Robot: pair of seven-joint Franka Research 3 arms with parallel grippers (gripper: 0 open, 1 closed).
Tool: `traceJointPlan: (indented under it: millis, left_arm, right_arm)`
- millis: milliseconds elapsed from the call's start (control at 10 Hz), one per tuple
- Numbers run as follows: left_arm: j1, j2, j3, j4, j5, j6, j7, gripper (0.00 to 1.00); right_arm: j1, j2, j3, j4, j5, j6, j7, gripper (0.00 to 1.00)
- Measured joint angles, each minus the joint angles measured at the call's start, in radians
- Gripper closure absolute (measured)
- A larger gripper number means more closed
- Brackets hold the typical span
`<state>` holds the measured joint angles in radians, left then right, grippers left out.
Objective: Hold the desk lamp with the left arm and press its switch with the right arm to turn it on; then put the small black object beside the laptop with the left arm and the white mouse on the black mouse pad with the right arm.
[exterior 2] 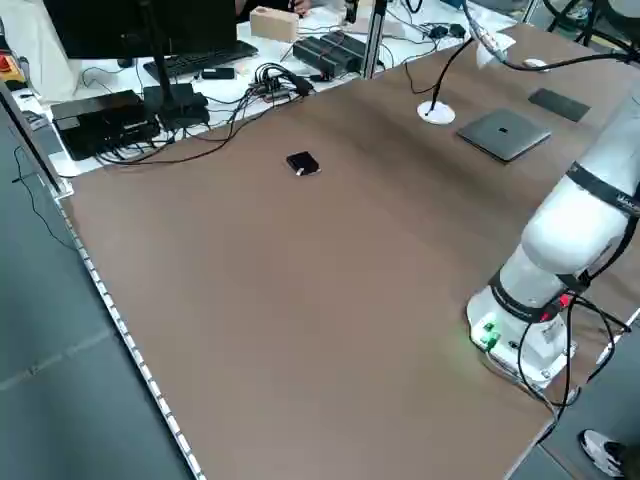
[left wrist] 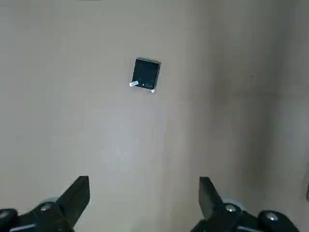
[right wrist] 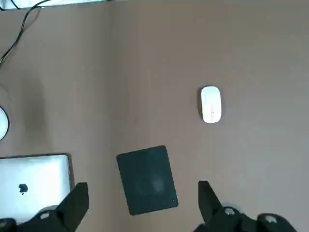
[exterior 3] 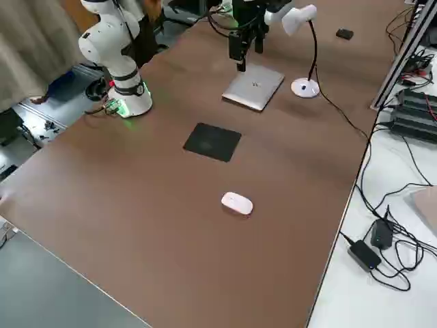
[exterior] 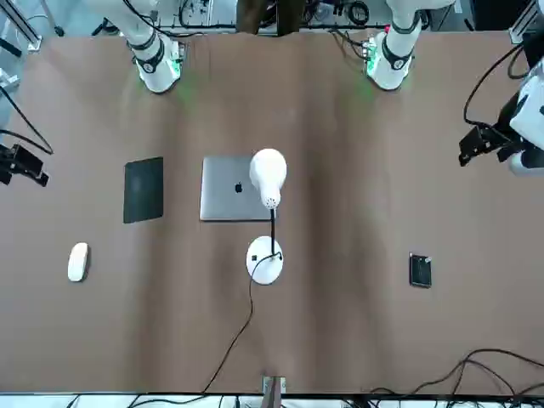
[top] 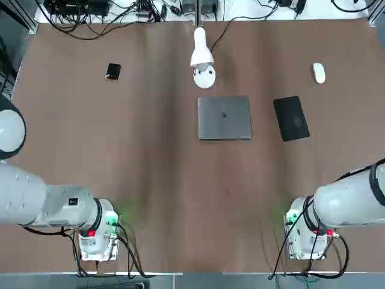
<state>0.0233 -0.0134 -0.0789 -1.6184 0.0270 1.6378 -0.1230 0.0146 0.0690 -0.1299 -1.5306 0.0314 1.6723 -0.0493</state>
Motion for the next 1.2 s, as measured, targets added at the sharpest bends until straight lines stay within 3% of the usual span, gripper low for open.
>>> traceJointPlan:
  millis: [500, 700, 900, 1200]
  left_arm:
    - [-0.002, -0.001, -0.002, -0.003, 0.000, 0.006, 0.018, 0.02]
    - [-0.004, 0.000, -0.005, -0.001, 0.000, 0.013, 0.114, 0.03]
    - [-0.024, 0.030, -0.023, 0.024, -0.016, 0.017, 0.266, 0.01]
    - [-0.080, 0.232, -0.143, 0.083, -0.070, 0.104, 0.313, 0.00]
  right_arm:
    - [0.006, 0.004, 0.002, 0.000, 0.003, -0.037, 0.000, 0.00]
    - [0.047, 0.041, 0.003, -0.002, 0.096, -0.051, 0.061, 0.02]
    - [0.125, 0.123, 0.004, -0.004, 0.164, 0.027, 0.154, 0.12]
    - [0.242, 0.273, 0.005, -0.006, 0.280, 0.216, 0.180, 0.63]
